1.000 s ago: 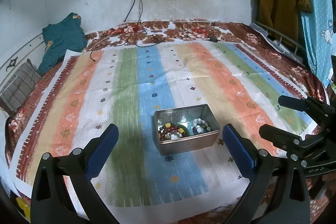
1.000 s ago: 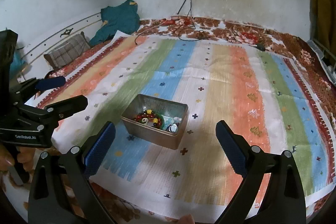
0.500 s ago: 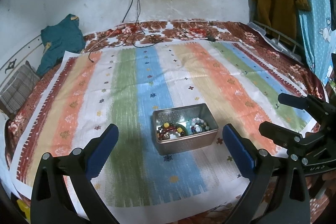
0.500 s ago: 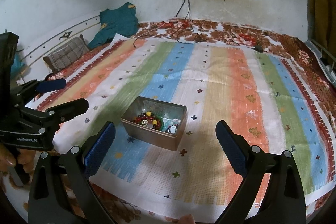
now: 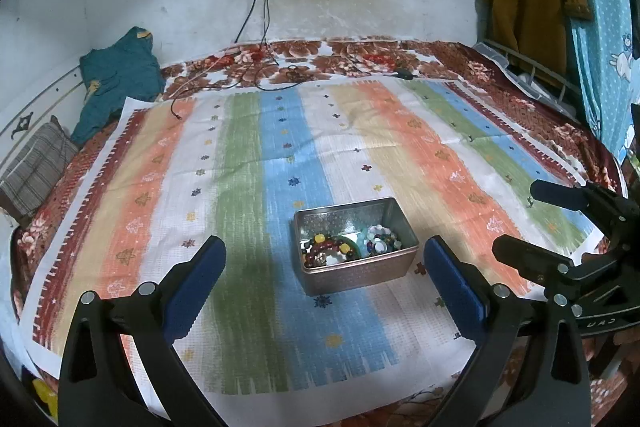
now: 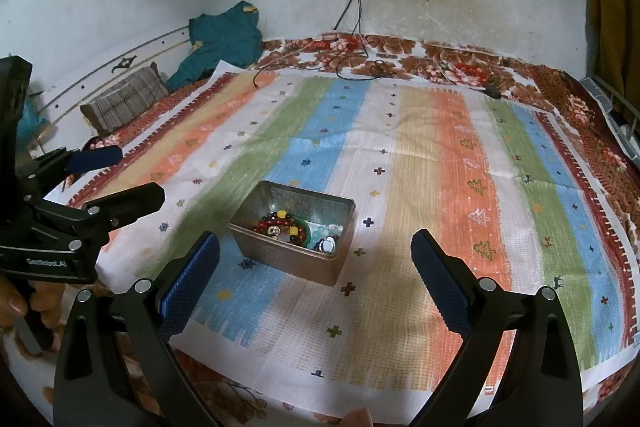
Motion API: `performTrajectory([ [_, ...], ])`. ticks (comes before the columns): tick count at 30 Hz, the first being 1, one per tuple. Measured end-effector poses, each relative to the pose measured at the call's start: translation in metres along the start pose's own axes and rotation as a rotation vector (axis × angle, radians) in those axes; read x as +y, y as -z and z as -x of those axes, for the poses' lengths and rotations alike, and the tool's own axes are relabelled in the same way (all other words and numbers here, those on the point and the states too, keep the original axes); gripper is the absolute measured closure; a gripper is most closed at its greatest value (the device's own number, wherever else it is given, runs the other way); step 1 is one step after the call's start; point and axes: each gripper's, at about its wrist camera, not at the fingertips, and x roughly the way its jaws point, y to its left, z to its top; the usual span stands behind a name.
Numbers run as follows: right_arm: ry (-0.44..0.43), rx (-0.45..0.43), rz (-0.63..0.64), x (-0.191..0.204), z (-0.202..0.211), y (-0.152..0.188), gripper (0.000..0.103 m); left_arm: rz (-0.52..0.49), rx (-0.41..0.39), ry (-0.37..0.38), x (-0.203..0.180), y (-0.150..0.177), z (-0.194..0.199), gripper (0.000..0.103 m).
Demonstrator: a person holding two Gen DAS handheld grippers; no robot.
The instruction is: Organize jewelry
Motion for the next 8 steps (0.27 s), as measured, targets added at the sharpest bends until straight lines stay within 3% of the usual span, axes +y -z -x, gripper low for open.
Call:
performTrajectory([
  [8,0.0,0.0,0.001,-0.0026,-0.0016,0.0019,0.006,0.011,0.003,-0.007,0.0041,0.0003,0.0003,0.006],
])
